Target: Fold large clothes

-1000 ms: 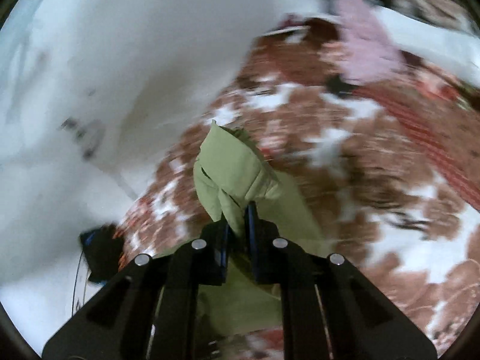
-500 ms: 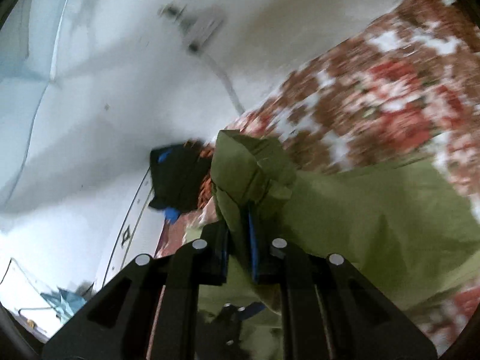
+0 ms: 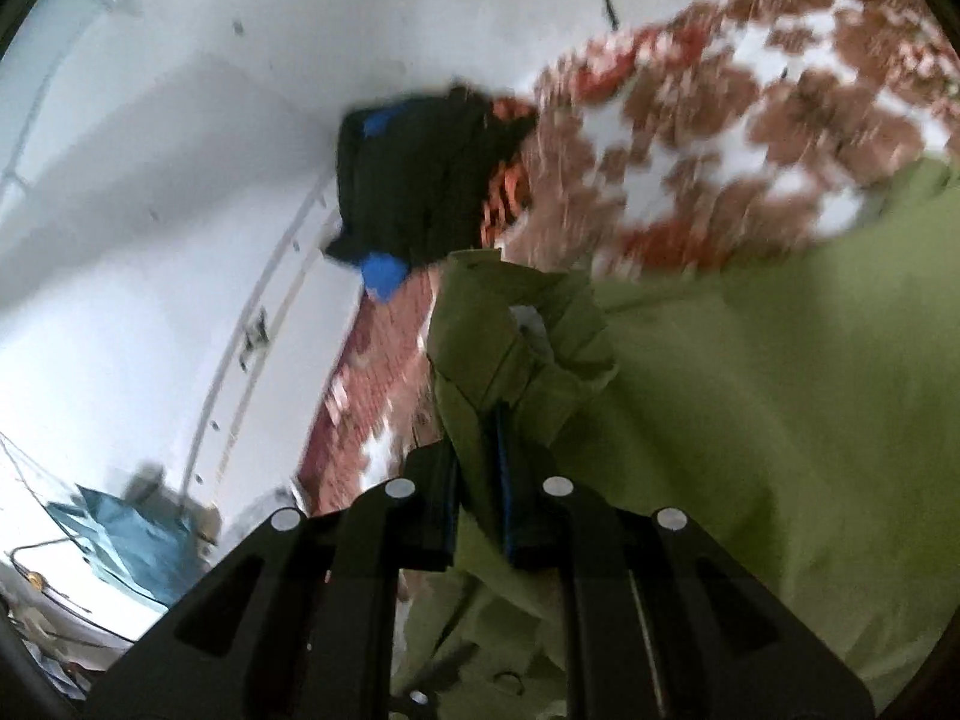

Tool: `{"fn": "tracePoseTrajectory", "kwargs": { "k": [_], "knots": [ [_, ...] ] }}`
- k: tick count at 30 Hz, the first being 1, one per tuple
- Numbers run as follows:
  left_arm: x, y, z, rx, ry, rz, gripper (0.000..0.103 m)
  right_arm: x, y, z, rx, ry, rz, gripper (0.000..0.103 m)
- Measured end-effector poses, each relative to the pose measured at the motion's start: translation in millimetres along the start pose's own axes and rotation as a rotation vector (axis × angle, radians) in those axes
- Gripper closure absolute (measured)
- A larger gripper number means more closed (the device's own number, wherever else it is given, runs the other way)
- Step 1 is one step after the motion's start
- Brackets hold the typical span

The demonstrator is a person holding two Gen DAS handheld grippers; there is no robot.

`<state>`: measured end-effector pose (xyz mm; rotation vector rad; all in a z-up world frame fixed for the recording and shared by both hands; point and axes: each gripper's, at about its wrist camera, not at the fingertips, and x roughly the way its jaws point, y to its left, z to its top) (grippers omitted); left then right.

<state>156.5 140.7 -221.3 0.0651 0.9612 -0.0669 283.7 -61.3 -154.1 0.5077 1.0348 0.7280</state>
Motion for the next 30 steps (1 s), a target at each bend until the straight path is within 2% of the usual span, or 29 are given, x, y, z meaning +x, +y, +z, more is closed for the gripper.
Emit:
{"fn": "tracePoseTrajectory", "kwargs": {
  "k": [5,10,13,14,15,17,20,25,28,30],
  "knots": [
    [7.1,39.7,-16.8,-0.047,0.032,-0.013,0.005,63.4,5.7,-38.0,-0.067,0.077,-0.134,0.092],
    [8.2,52.4,-31.0,-0.063,0.043,-0.033,0.005,93.3,12.9,-64.4,-0.179,0.127,-0.237,0.091],
    [5.3,54.8,-33.7,-0.064,0.045,-0.030,0.005,102.2,15.4,-79.3,-0.229,0.159,-0.270,0.085],
    [3.3,54.5,-34.5,-0.066,0.045,-0.028,0.005,101.9,17.2,-81.6,-0.238,0.167,-0.271,0.069],
    [1.0,54.2,-34.4,-0.067,0.044,-0.026,0.005,101.7,19.4,-84.6,-0.248,0.175,-0.262,0.043],
    [-2.3,52.7,-34.8,-0.065,0.043,-0.020,0.005,99.1,25.1,-91.1,-0.258,0.181,-0.255,0.024],
    [-9.6,51.0,-35.0,-0.073,0.043,-0.003,0.005,94.4,38.3,-101.4,-0.303,0.187,-0.257,0.013],
    [-26.1,46.9,-30.7,-0.098,0.029,0.038,0.005,59.1,44.3,-101.7,-0.295,0.153,-0.242,0.006],
    [-34.0,30.2,-13.0,-0.091,-0.003,0.026,0.005,21.2,30.7,-89.6,-0.293,0.104,-0.306,0.005],
    [-34.4,8.0,8.0,-0.065,-0.042,0.000,0.005,-8.5,11.1,-77.9,-0.304,0.061,-0.384,0.005]
  ]
}}
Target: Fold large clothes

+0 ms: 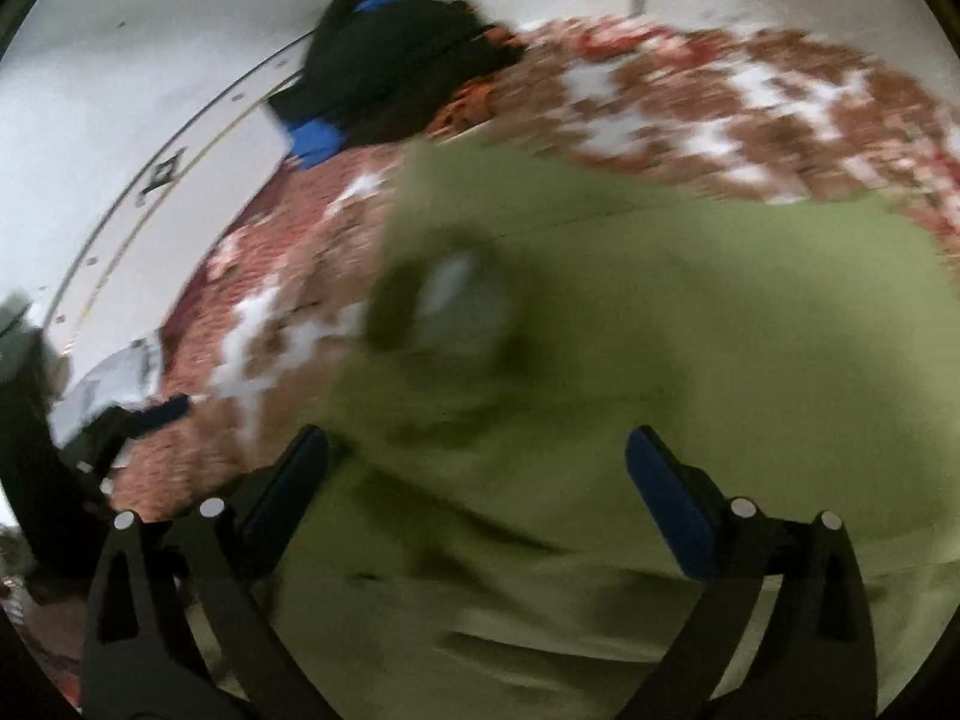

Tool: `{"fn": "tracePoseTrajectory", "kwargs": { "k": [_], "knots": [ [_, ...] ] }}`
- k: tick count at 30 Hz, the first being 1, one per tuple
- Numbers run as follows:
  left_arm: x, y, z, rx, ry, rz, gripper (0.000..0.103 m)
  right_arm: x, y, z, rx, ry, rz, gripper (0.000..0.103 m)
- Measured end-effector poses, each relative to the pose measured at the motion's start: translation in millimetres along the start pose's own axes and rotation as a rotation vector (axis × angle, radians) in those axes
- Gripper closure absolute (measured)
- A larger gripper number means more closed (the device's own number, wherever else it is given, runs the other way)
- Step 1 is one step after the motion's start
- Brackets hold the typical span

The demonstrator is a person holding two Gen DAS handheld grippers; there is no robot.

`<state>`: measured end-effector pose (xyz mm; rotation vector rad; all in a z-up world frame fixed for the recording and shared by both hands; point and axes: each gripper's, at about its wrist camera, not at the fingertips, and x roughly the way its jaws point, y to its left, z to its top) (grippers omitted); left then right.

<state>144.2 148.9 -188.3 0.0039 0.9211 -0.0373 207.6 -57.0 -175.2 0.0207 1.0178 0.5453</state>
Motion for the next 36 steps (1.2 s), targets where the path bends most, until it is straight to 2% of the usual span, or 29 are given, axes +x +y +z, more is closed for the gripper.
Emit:
{"fn": "tracePoseTrajectory", "kwargs": {
  "k": [2,5,7,9,11,15,16,17,20,23,29,33,36],
  "knots": [
    [7.5,-23.2,17.9,0.025,-0.019,-0.028,0.005,-13.2,-30.9,0.3,-0.014,-0.015,-0.109,0.005],
    [32.8,-48.4,39.2,0.046,-0.009,0.017,0.005,-28.1,-83.6,-3.7,0.002,-0.015,-0.245,0.005],
    [48.1,-51.7,52.4,0.006,0.006,-0.035,0.006,-37.4,-115.6,-10.1,0.056,-0.015,-0.272,0.005],
    [60.1,-52.3,61.8,-0.012,0.015,-0.072,0.012,-47.5,-146.0,-18.4,0.119,-0.017,-0.292,0.005],
    [72.3,-54.8,64.3,0.018,0.048,-0.083,0.031,-55.0,-167.4,-28.9,0.160,-0.020,-0.309,0.005],
    [95.1,-58.7,64.9,0.077,0.110,-0.124,0.034,-61.1,-197.1,-48.0,0.227,-0.012,-0.320,0.005],
    [100.9,-60.4,64.1,0.097,0.125,-0.134,0.044,-60.3,-201.9,-51.6,0.237,-0.007,-0.321,0.005],
    [104.8,-61.0,63.0,0.110,0.136,-0.143,0.065,-58.7,-202.9,-53.5,0.240,-0.002,-0.324,0.005],
    [108.5,-57.3,63.5,0.096,0.154,-0.182,0.093,-59.4,-207.7,-59.8,0.223,0.009,-0.342,0.005],
    [100.7,-48.0,63.8,0.049,0.144,-0.209,0.096,-61.2,-212.6,-57.1,0.194,0.004,-0.380,0.005],
    [94.5,7.4,55.4,-0.198,0.143,-0.258,0.096,-54.1,-232.3,-46.8,0.151,0.019,-0.468,0.005],
    [112.4,40.0,28.5,-0.282,0.214,-0.223,0.089,-39.9,-246.6,-46.1,0.166,0.060,-0.509,0.005],
    [118.7,45.9,13.8,-0.245,0.237,-0.126,0.088,-30.7,-253.6,-51.4,0.191,0.078,-0.509,0.005]
  ]
}}
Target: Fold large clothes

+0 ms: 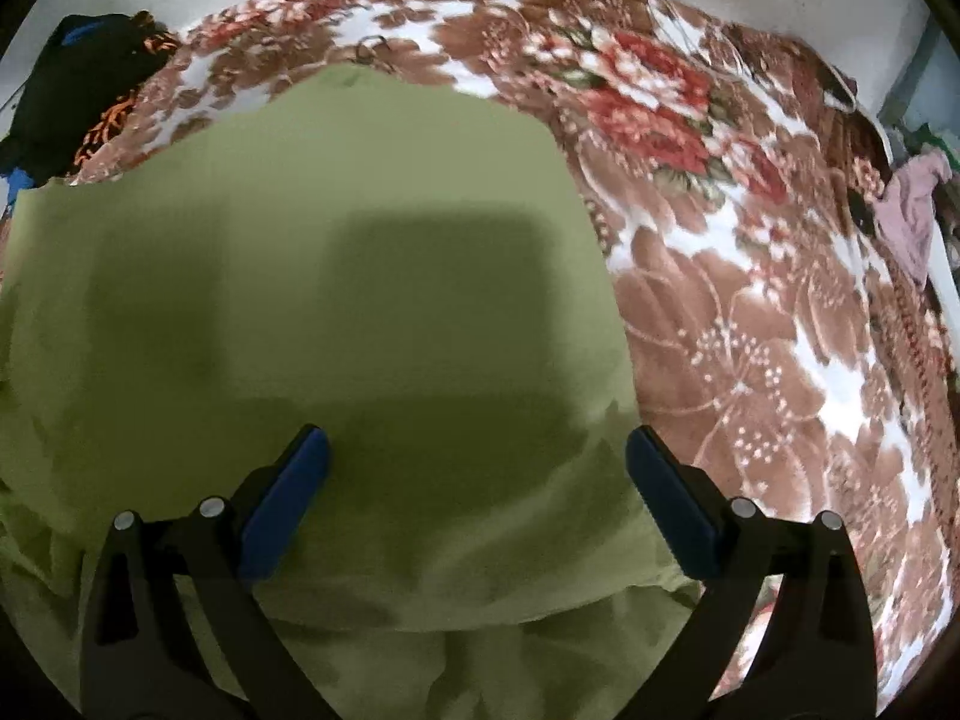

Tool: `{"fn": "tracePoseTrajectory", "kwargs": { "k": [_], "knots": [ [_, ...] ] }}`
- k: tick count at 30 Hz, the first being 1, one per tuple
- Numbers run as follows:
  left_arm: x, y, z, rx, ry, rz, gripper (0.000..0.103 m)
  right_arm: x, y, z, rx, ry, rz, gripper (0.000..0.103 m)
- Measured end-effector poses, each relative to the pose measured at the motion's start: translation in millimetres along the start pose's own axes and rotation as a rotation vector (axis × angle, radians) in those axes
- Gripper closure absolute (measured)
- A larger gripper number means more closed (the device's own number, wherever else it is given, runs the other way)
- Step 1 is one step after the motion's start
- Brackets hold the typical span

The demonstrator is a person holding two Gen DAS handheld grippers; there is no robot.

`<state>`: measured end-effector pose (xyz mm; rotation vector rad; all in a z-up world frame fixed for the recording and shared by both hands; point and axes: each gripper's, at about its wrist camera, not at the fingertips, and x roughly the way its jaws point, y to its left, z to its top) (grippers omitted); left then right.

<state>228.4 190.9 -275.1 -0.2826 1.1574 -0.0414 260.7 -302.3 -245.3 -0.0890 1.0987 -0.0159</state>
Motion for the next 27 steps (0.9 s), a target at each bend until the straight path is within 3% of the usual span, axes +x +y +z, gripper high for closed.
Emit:
{"fn": "tracePoseTrajectory", "kwargs": {
  "k": [3,5,6,9,10,13,16,19,23,27],
  "knots": [
    [-2.7,14.3,-6.3,-0.038,-0.005,0.006,0.083,7.5,-0.2,-3.4,0.005,0.015,-0.011,0.005],
    [-18.1,19.1,-10.2,-0.047,-0.038,-0.001,0.048,5.9,-1.1,-4.0,0.022,0.018,-0.009,0.005],
    [-27.4,17.6,-10.7,-0.036,-0.064,0.008,0.044,2.4,-1.0,-3.3,0.028,0.017,-0.009,0.005],
    [-54.3,-6.7,-3.2,0.089,-0.127,0.070,0.032,-20.9,8.2,2.7,0.024,-0.035,-0.012,0.005],
    [-65.4,-28.5,1.9,0.164,-0.169,0.089,0.023,-26.5,13.3,4.9,0.024,-0.047,-0.003,0.005],
    [-78.3,-81.0,17.1,0.255,-0.250,0.066,0.009,-45.9,45.9,15.9,0.035,-0.087,0.066,0.005],
    [-66.2,-122.8,23.2,0.271,-0.267,0.027,0.005,-48.8,85.0,26.7,-0.004,-0.115,0.078,0.005],
    [-31.1,-154.6,22.8,0.265,-0.227,0.046,0.005,-38.4,119.6,32.0,-0.043,-0.118,0.081,0.005],
    [2.1,-162.2,14.2,0.222,-0.179,0.099,0.006,-24.0,141.9,29.9,-0.081,-0.106,0.067,0.005],
    [12.0,-144.3,12.0,0.124,-0.164,0.113,0.005,-10.5,142.5,21.8,-0.077,-0.092,0.074,0.005]
  ]
}}
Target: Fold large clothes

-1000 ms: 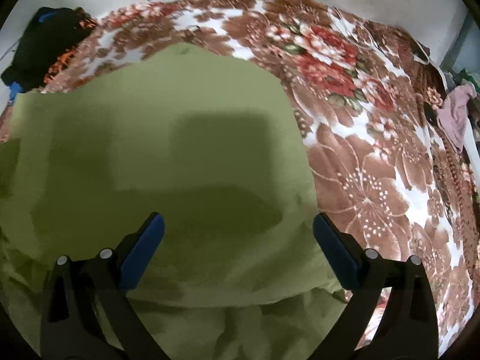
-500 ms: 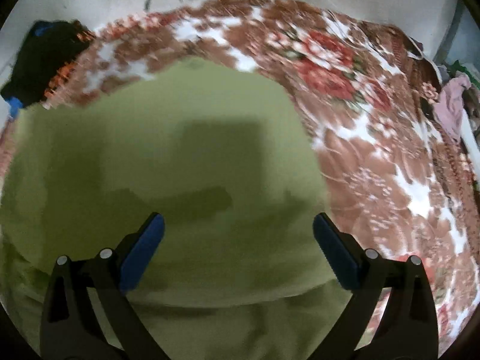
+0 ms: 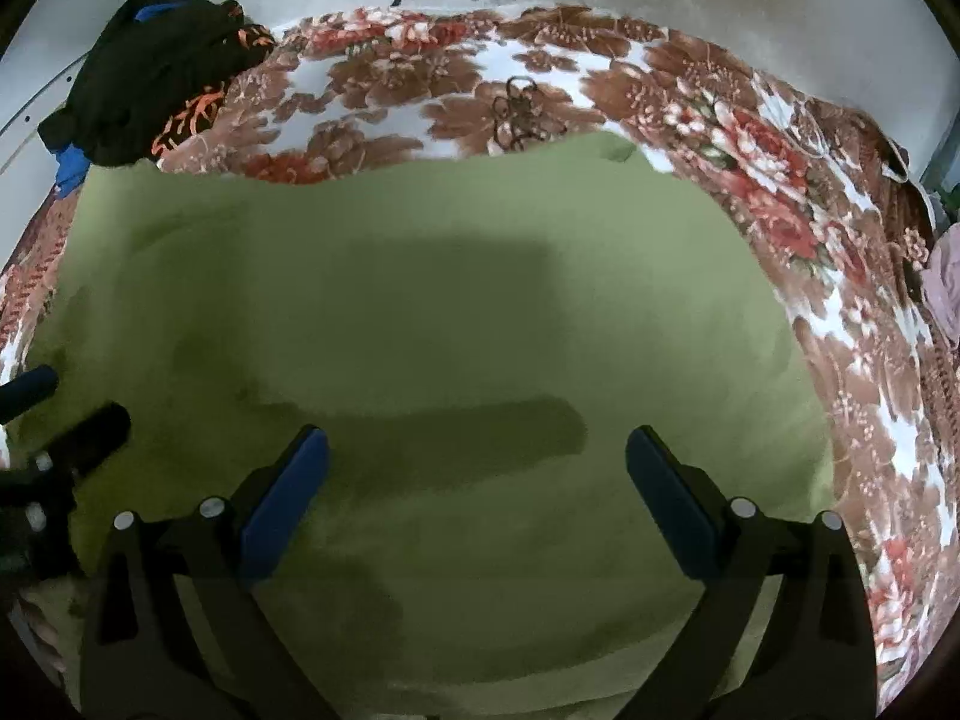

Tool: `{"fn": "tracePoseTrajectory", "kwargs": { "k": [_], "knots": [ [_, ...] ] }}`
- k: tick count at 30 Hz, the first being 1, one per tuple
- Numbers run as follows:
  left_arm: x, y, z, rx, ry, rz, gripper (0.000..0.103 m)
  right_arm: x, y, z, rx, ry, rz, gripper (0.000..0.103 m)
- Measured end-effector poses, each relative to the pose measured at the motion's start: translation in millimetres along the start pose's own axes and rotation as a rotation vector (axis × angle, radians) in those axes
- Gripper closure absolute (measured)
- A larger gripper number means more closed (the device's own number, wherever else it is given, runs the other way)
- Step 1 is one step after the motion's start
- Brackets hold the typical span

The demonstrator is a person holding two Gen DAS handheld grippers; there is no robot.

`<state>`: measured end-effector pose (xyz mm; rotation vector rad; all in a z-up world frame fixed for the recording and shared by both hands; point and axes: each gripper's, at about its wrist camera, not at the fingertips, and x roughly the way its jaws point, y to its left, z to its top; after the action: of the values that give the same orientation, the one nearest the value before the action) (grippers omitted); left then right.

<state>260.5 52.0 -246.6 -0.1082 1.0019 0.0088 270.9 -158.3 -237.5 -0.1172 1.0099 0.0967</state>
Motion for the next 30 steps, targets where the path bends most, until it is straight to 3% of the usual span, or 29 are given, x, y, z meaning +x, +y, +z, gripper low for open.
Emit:
{"fn": "tracePoseTrajectory", "kwargs": {
  "k": [3,7,11,15,20,25,30],
  "knots": [
    [11.2,15.4,-4.3,-0.042,0.040,0.001,0.006,8.5,-6.8,-8.5,0.004,0.007,0.021,0.005],
    [15.8,14.6,-12.4,0.047,0.045,0.035,0.005,15.8,-20.8,-14.4,0.008,0.016,0.031,0.005],
    [13.6,23.6,-15.0,0.049,0.045,0.038,0.006,16.3,-34.4,-18.5,0.001,0.017,0.026,0.005],
    [7.9,39.1,-17.1,0.102,0.006,0.154,0.005,15.5,-53.6,-26.3,-0.009,0.025,-0.005,0.005],
    [3.8,83.2,-16.8,0.060,0.036,0.193,0.004,12.9,-91.9,-38.7,0.021,0.043,-0.077,0.005],
    [-24.2,92.2,-16.5,0.089,0.006,0.173,0.006,-2.5,-115.3,-43.6,0.051,0.052,-0.111,0.005],
    [-68.9,73.7,-17.2,0.163,-0.074,0.171,0.005,-44.9,-110.8,-49.4,0.039,-0.001,-0.066,0.005]
  ]
}}
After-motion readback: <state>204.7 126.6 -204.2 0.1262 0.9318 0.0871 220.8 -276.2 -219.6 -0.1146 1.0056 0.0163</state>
